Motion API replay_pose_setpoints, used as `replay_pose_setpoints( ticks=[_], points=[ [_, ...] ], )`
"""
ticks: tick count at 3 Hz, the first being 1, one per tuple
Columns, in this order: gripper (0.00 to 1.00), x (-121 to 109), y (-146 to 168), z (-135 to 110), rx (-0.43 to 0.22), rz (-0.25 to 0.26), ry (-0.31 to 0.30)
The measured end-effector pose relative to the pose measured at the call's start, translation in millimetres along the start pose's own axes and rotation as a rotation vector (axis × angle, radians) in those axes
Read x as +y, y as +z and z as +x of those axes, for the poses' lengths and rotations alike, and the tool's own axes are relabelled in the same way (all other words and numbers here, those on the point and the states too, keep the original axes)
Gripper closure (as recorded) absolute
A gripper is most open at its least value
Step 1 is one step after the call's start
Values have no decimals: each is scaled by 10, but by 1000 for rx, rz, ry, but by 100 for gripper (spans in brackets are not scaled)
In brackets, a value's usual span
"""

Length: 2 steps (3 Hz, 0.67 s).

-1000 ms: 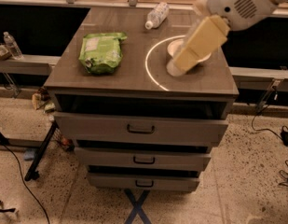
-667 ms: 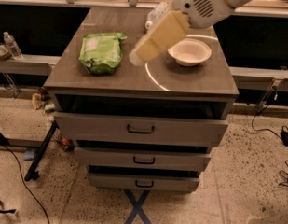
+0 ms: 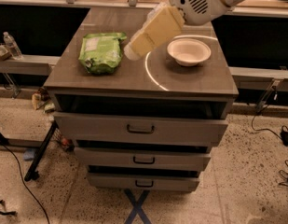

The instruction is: Move green rice chip bag near blue plastic bottle

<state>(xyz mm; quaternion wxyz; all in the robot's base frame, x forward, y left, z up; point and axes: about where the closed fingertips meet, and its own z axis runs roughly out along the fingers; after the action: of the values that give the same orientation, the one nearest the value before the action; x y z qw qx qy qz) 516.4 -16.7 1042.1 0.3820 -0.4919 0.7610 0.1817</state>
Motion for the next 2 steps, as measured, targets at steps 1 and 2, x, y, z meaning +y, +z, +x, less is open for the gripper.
replay_pose_setpoints(
  ticks=[1, 2],
  points=[
    [0, 87, 318, 8, -2, -25, 62],
    [0, 104, 876, 130, 11, -37, 130]
  ],
)
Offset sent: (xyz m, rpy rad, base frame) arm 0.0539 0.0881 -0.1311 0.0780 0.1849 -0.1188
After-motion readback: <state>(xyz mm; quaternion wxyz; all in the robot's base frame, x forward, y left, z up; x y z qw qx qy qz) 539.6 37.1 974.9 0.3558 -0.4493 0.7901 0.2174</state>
